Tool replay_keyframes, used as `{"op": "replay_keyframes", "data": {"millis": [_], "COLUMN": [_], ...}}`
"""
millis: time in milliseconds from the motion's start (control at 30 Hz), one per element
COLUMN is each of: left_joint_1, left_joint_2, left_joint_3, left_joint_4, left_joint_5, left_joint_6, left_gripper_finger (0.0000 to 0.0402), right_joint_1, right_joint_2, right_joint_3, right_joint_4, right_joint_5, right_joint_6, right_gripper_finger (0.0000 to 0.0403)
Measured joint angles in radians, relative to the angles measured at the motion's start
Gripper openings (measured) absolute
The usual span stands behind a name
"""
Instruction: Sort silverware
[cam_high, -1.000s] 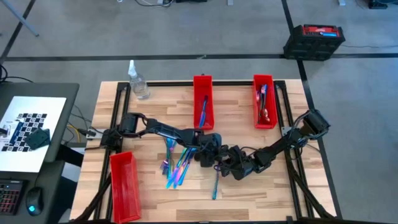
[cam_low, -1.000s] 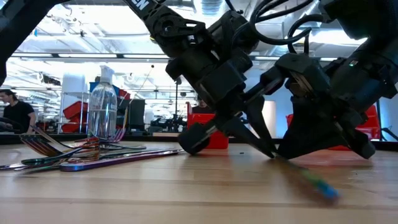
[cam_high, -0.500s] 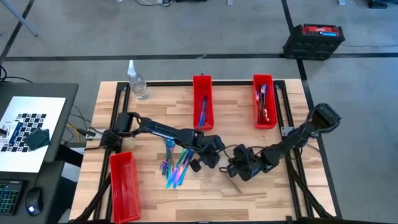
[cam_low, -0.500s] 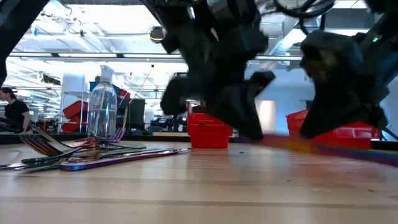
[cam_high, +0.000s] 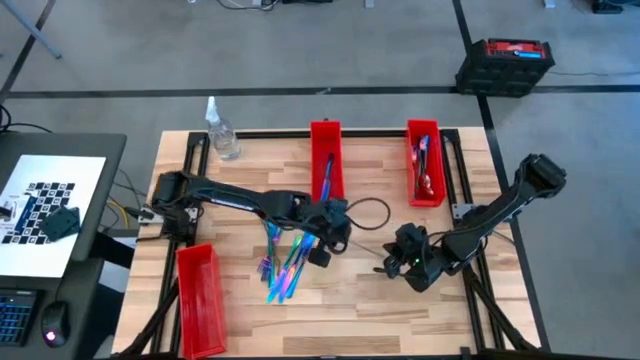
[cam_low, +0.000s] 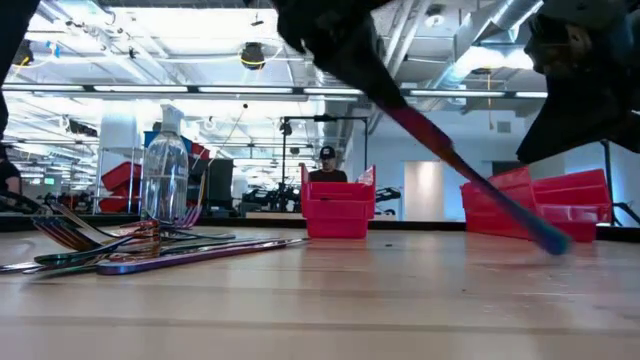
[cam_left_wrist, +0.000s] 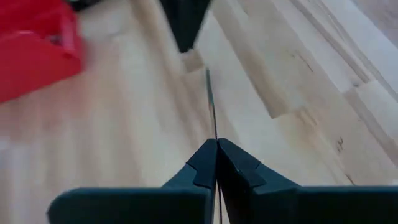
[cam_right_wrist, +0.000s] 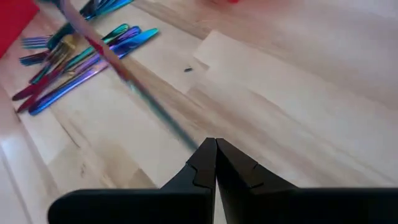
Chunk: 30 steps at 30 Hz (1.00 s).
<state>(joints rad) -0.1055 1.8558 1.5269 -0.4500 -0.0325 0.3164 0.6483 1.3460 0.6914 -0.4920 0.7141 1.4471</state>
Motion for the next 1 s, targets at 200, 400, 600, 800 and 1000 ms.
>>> {"op": "replay_keyframes", "data": {"millis": [200,400,600,800,1000], "left_joint_1": [0.01,0.045,0.13,0.21,0.241], "left_joint_2": [-0.13,-0.239,-0.25,-0.192,-0.096], "left_joint_3": [0.0,0.002,0.001,-0.087,-0.192], "left_joint_4": [-0.025,-0.036,-0.042,0.031,0.188], "left_joint_5": [-0.142,-0.262,-0.281,-0.284,-0.259], "left_joint_6": [-0.029,0.007,0.157,0.381,0.66], "left_gripper_finger": [0.0,0.0,0.0,0.0,0.0], "right_joint_1": [0.0,0.0,0.0,0.01,0.013], "right_joint_2": [0.001,0.001,0.001,0.0,0.0], "right_joint_3": [0.0,0.0,0.0,0.001,0.001], "right_joint_4": [-0.005,-0.004,-0.002,0.0,0.0], "right_joint_5": [0.002,0.003,0.003,0.014,0.026], "right_joint_6": [-0.014,-0.034,-0.042,-0.042,-0.038], "right_gripper_finger": [0.0,0.0,0.0,0.0,0.0]}}
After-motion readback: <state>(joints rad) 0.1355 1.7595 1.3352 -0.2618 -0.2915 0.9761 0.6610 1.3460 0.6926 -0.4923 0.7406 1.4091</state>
